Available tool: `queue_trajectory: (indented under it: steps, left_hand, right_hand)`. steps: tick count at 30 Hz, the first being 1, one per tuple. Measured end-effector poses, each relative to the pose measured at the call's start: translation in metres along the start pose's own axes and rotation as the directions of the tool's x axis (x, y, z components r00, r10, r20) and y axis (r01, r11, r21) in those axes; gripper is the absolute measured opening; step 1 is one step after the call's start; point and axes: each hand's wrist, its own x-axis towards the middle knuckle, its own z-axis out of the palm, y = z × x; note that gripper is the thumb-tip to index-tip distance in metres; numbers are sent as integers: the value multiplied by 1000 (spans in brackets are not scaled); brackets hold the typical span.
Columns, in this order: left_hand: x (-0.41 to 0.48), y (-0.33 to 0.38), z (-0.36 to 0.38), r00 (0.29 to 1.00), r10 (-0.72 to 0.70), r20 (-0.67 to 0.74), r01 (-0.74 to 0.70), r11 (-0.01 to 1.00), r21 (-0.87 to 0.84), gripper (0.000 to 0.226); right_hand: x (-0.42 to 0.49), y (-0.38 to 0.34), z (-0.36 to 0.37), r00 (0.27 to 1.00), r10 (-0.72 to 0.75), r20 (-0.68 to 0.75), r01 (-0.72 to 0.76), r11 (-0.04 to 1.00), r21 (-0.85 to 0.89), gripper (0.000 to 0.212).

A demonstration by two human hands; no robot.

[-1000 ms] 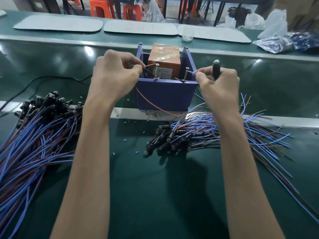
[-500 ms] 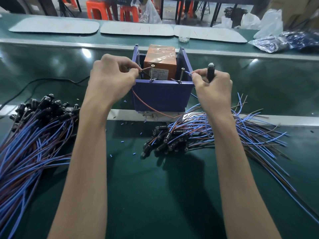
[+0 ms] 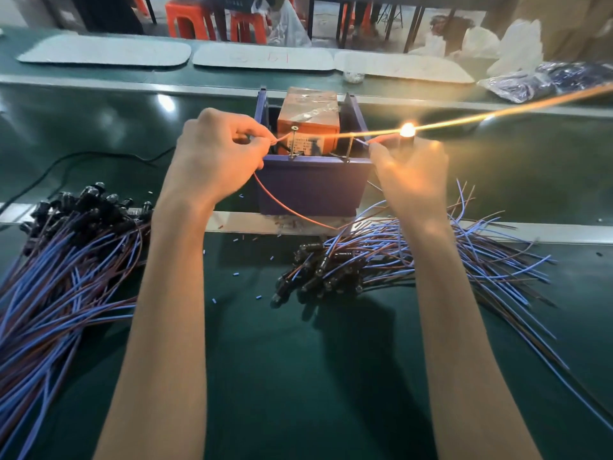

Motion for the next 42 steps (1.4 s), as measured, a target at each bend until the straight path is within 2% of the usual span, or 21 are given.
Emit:
queue_trajectory:
  steps: [8,11,13,16,19,22,23,25,28,31,33,35,37,38,40,42]
  left_hand:
    - [-1,0,1,1000,16,13,-16,1000,-3,19]
    - [0,-2,-1,999,-11,30,12,999,-32,17]
    - [2,-5,-5,993,-45,105,50,998,-42,16]
    - [1,-8,-7,940,-101,326,105,995,6,19]
    - [-1,-10,-4,837,-143,529,60,983,171,13]
    - [-3,-10,-1,736,-199,647,-13,952,307,6]
    - [-3,-9,-1,712,-211,669,-20,947,320,5]
    - [-4,-10,-2,689,-234,686,-9,944,330,7]
    - [-3,-13,-6,693,-260,673,7,935,354,14]
    - [-3,-16,-8,684,-277,675,15,930,366,15]
    - [-3,-17,-8,681,-282,675,23,930,366,14]
    - [-2,-19,-7,682,-282,675,29,933,360,14]
    - [-2,-21,-5,685,-283,672,39,934,354,13]
    - [-1,-23,-4,685,-288,669,50,935,351,13]
    - [0,-29,-4,681,-304,666,73,934,351,13]
    - [3,-39,-7,684,-337,647,99,922,375,14]
  right_hand:
    - [-4,-3,-2,999,25,23,-25,1000,5,15]
    - [-2,-6,-6,996,70,53,-67,996,-57,26]
    - [0,-9,-11,988,115,100,-96,980,-176,41]
    - [0,-13,-21,978,173,116,-120,924,-362,63]
    - [-1,-16,-29,973,199,120,-159,946,-284,70]
    - [-4,-22,-35,976,150,157,-141,988,-68,52]
    - [-4,-25,-36,980,119,162,-113,993,-45,48]
    - [-3,-26,-38,990,32,134,-16,993,-120,41]
    - [-2,-31,-40,988,-151,11,148,947,-286,30]
    - [-8,-40,-40,914,-361,-184,251,861,-442,29]
    - [-12,-45,-39,860,-431,-273,260,831,-492,29]
    - [-12,-44,-33,894,-407,-190,262,816,-515,29]
    - [-9,-35,-25,962,-271,38,247,801,-545,32]
    - [-10,-29,-21,969,-180,171,246,800,-547,32]
    - [-14,-20,-13,908,1,418,238,821,-519,33]
    - [-19,-13,-9,836,97,540,240,821,-518,28]
